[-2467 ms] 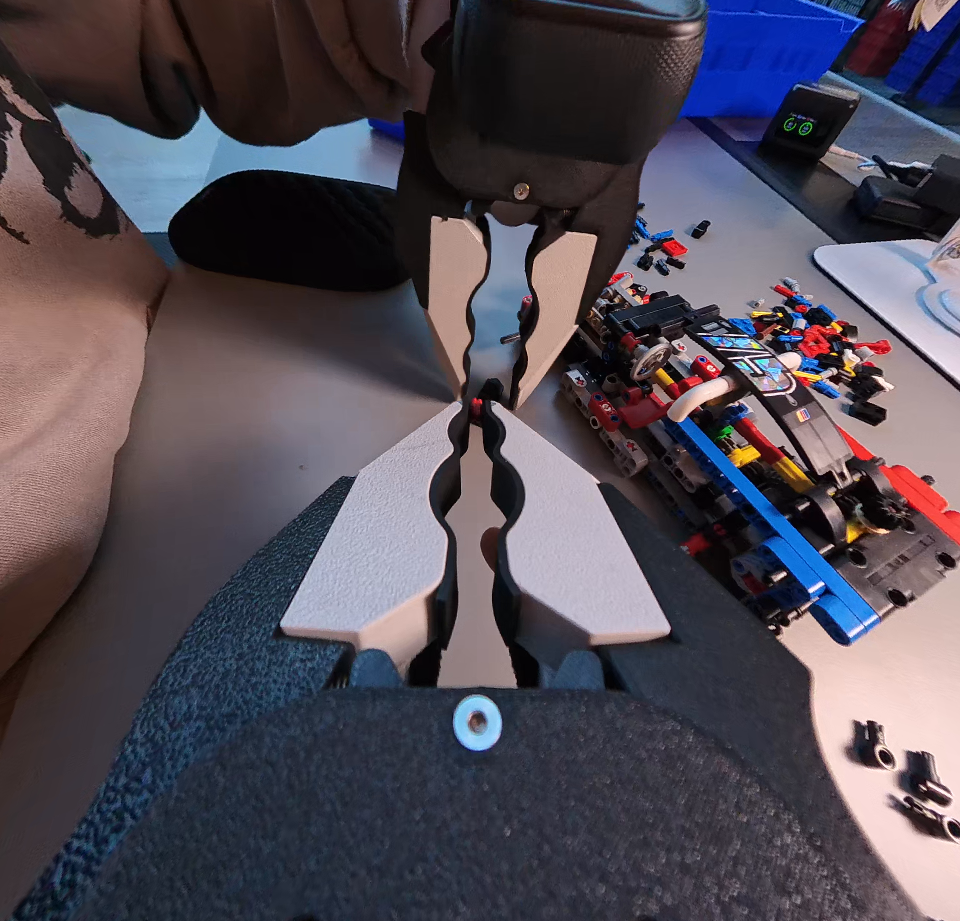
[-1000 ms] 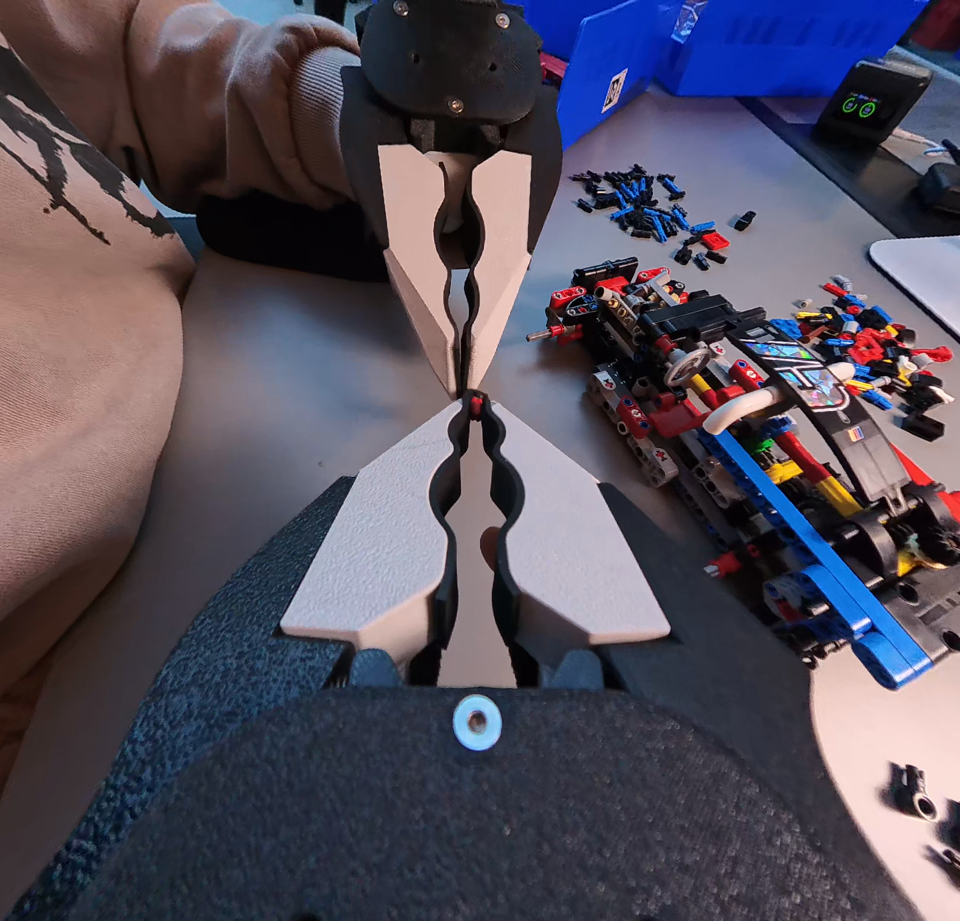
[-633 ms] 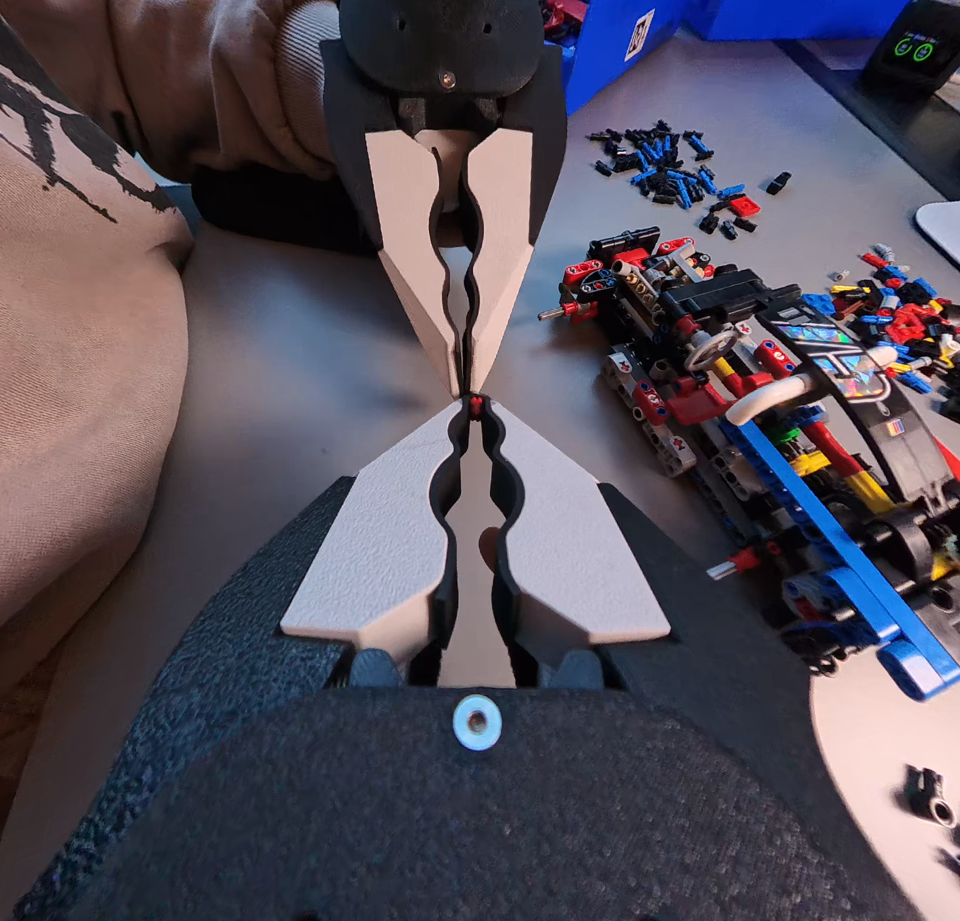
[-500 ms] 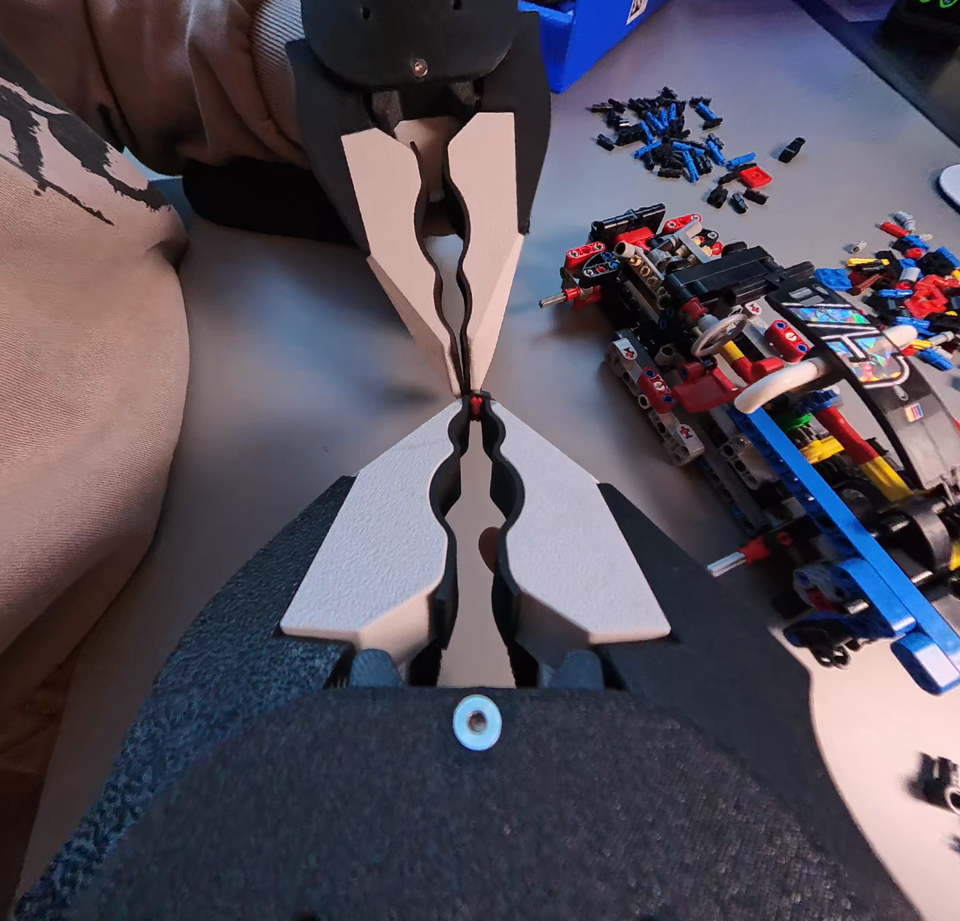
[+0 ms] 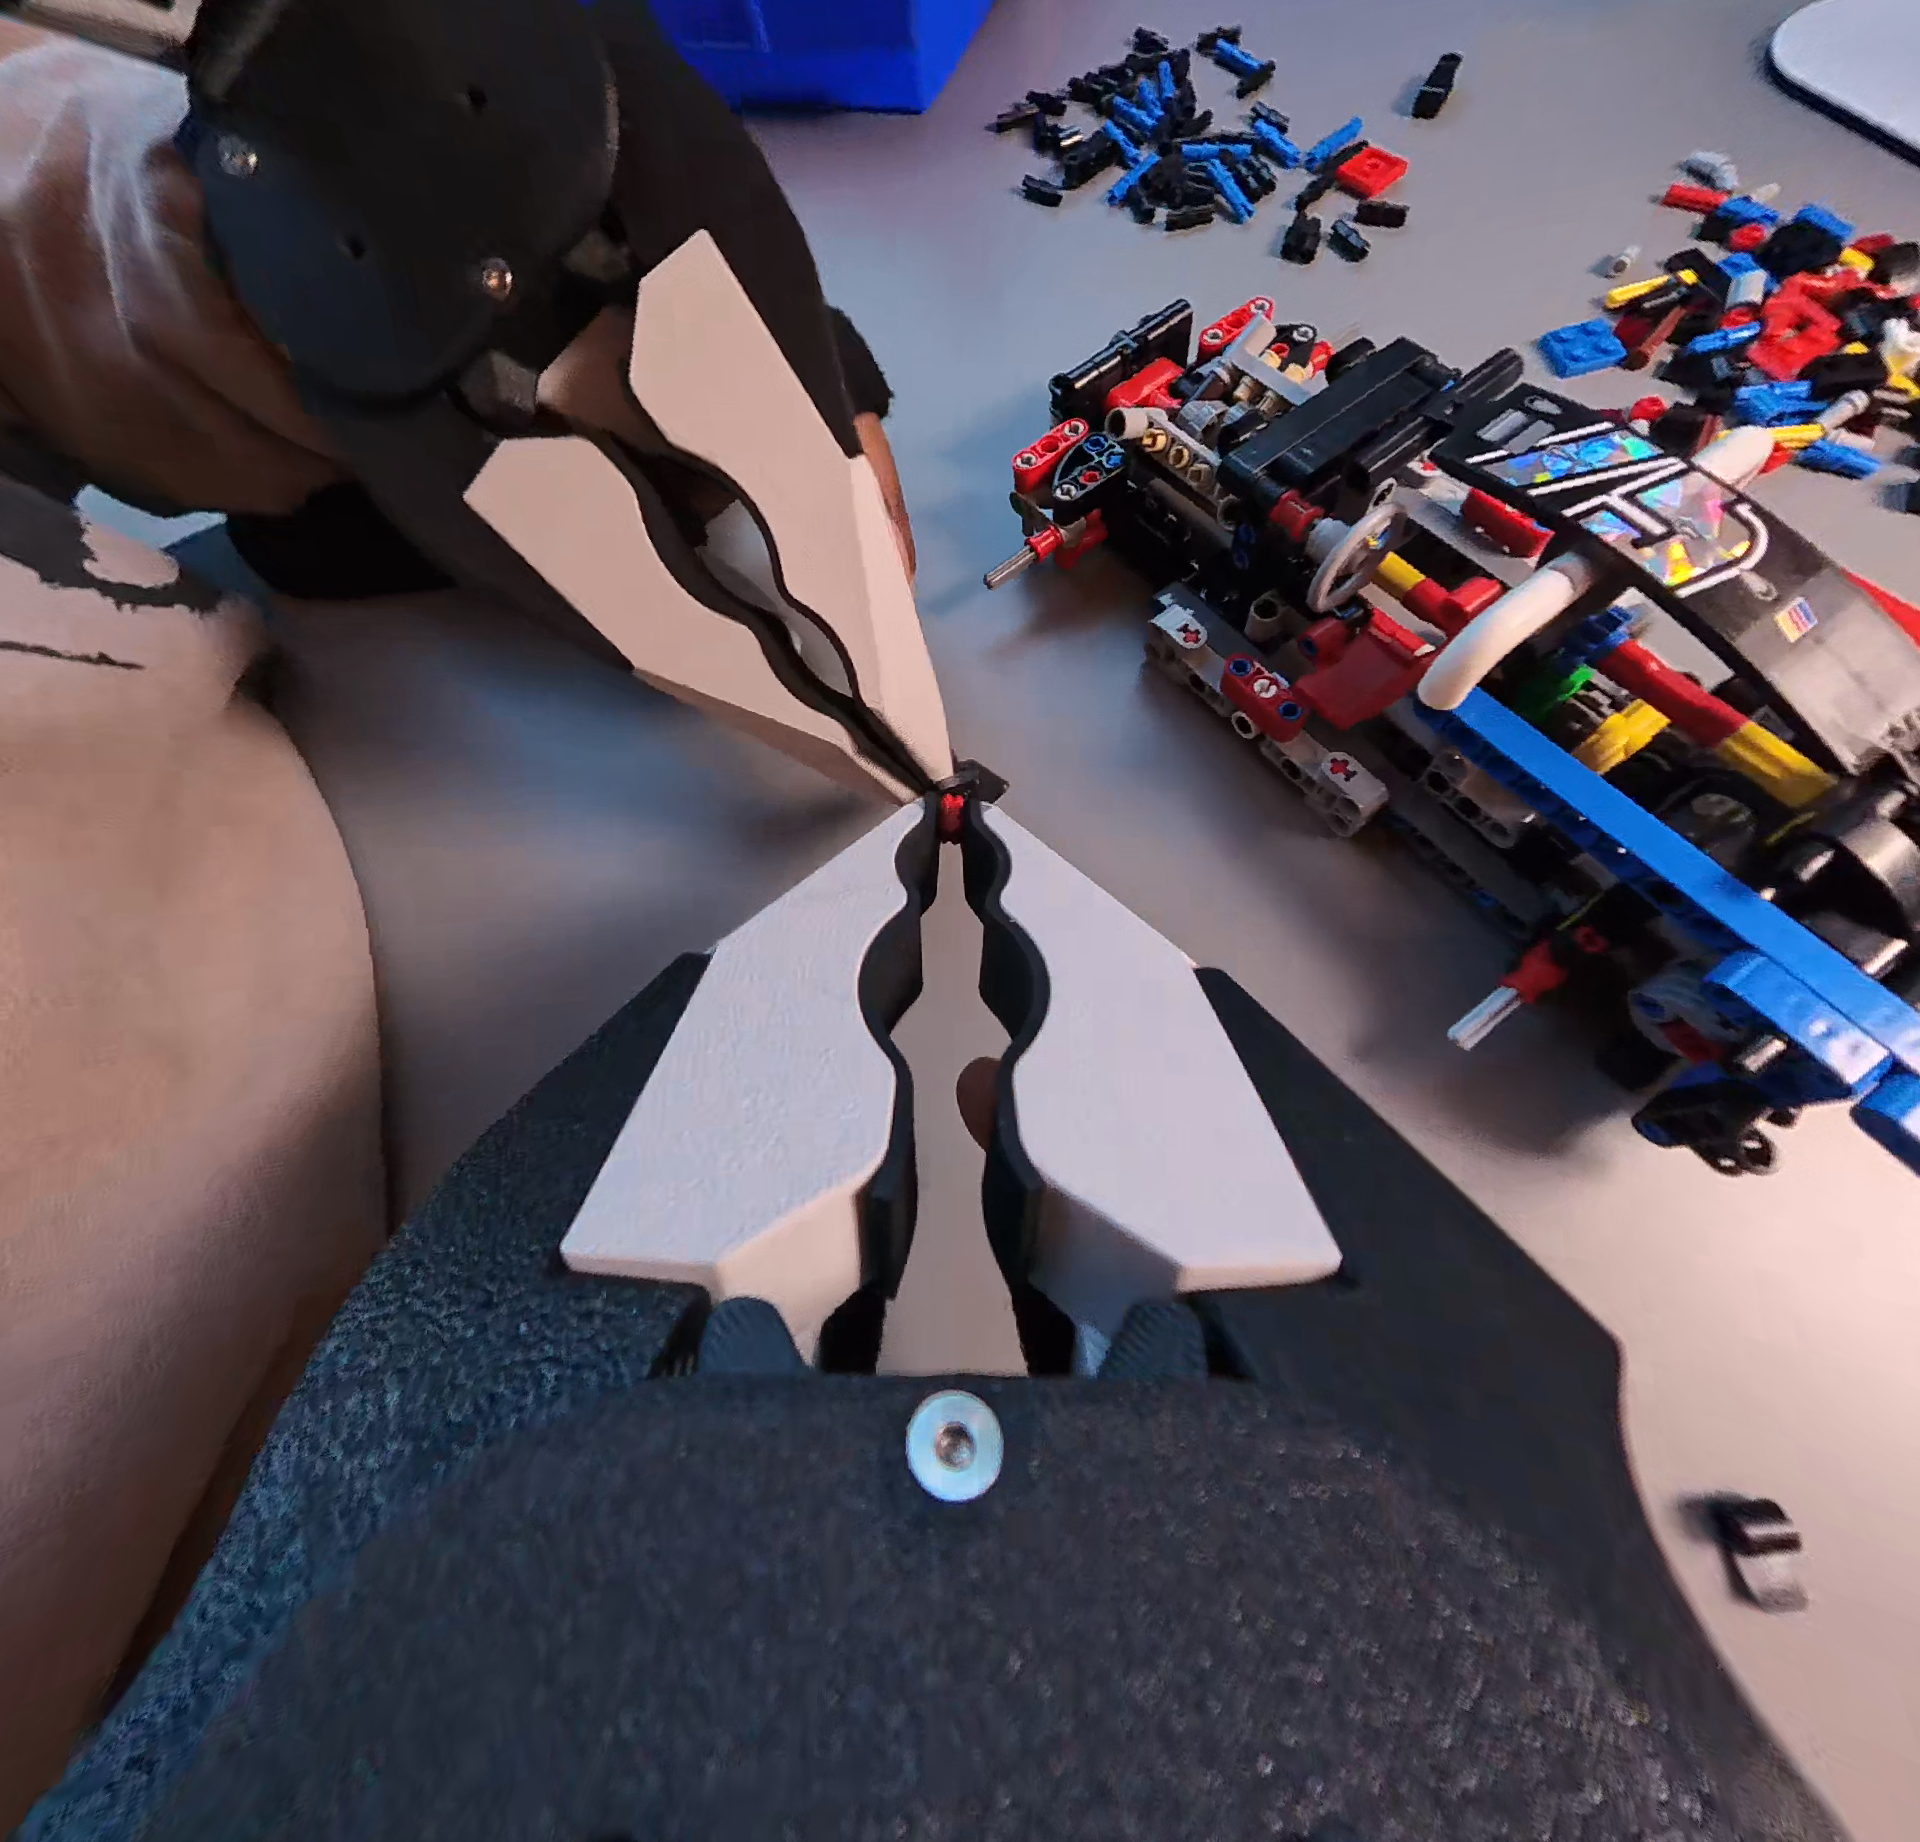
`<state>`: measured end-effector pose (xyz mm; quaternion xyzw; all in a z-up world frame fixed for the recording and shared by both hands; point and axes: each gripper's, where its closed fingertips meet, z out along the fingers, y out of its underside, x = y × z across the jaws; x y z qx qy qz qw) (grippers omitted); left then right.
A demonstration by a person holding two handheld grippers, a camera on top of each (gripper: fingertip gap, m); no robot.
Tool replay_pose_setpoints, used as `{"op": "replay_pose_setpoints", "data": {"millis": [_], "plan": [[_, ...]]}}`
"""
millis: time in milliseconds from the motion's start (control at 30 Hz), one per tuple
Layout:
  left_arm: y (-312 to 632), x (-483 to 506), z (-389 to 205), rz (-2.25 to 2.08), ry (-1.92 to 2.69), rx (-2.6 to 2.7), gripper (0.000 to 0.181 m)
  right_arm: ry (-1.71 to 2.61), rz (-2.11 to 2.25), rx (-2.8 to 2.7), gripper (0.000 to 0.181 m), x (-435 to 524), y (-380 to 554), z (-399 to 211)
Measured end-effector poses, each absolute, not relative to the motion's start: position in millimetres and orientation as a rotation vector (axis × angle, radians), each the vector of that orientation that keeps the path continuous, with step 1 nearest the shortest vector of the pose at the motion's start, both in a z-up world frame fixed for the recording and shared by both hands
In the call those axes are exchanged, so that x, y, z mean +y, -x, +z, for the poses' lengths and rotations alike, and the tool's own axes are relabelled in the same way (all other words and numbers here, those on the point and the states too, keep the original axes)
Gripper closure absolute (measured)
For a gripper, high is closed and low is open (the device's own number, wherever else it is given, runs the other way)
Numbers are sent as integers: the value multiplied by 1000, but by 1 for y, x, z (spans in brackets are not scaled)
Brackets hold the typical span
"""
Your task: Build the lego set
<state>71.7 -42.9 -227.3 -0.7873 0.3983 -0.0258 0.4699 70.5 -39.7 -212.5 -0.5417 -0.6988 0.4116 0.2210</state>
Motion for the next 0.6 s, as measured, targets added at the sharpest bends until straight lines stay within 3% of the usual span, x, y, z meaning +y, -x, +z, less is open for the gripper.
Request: {"op": "replay_pose_setpoints", "data": {"millis": [600], "plan": [[-82,-49,-234,96,1818,1150,181,1614,1217,-1924,180,-44,-78,-223]]}}
